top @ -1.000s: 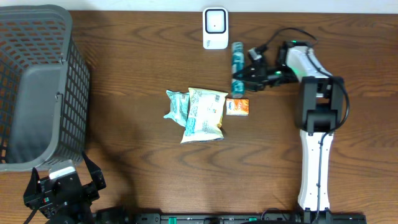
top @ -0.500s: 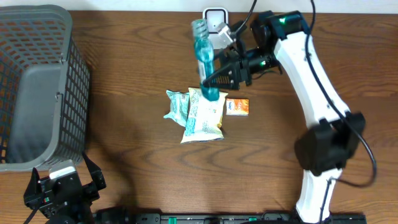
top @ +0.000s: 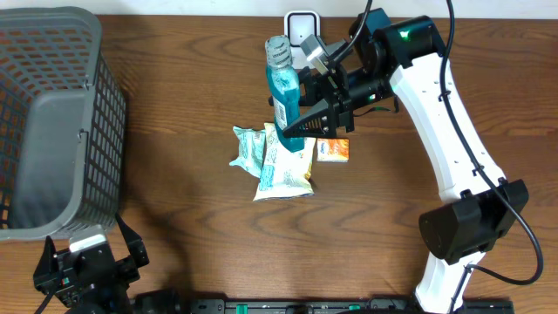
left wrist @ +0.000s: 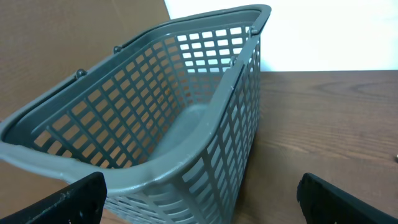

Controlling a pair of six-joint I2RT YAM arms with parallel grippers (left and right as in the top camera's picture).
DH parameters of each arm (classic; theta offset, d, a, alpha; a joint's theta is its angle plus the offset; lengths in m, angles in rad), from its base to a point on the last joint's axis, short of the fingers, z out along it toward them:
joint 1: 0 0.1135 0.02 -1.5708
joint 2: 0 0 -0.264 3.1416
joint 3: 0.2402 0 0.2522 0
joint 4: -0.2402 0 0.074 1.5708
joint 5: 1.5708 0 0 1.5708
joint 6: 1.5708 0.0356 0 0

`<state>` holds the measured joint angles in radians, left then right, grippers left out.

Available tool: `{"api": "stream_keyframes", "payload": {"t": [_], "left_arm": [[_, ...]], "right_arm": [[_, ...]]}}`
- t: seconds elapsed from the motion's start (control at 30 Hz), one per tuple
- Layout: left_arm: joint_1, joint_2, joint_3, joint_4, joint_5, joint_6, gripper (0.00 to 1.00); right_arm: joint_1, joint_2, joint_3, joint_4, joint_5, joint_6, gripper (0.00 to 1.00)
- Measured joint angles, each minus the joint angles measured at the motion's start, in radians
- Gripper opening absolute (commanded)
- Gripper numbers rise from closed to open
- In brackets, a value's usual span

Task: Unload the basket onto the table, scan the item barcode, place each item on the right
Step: 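Carry the bottle to the white scanner and hold its label before it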

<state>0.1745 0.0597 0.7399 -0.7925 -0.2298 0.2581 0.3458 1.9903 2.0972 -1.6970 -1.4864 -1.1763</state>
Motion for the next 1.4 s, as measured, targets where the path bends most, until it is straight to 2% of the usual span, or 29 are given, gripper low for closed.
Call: {"api": "stream_keyframes", "payload": {"t": [0.1,0.17,0.3,0.47,0.7,0.8,1.07,1.4], "left_arm": [[0.0,-0.001,0.0,-0.012,0.0,0.0,0.98],[0.0,-0.001,0.0,-0.012,0.0,0.0,0.98],[0.0,-0.001,0.0,-0.013,0.0,0.0,0.98],[0.0,-0.003,0.0,-0.013,0.0,0.0,0.98],[0.0,-0.004,0.0,-0.013,0.0,0.0,0.98],[0.0,-0.004,0.0,-0.014,0.0,0.0,0.98],[0.0,-0.004,0.0,-0.014,0.0,0.0,0.98],[0.0,-0.004,0.0,-0.014,0.0,0.0,0.98]], "right_arm": [[-0.003,0.0,0.0,0.0,0.004,0.015,0.11],[-0.01,0.0,0.0,0.009,0.034,0.023,0.05],[-0.032,0.0,0.0,0.101,0.206,0.084,0.02],[-0.045,0.0,-0.003,0.285,0.546,0.312,0.06],[-0.045,0.0,-0.019,0.609,1.044,0.703,0.12],[-0.045,0.005,-0.036,0.693,1.15,0.797,0.13],[-0.03,0.122,-0.046,0.921,1.337,1.011,0.18],[0.018,0.275,-0.064,1.16,1.437,1.158,0.2]]}}
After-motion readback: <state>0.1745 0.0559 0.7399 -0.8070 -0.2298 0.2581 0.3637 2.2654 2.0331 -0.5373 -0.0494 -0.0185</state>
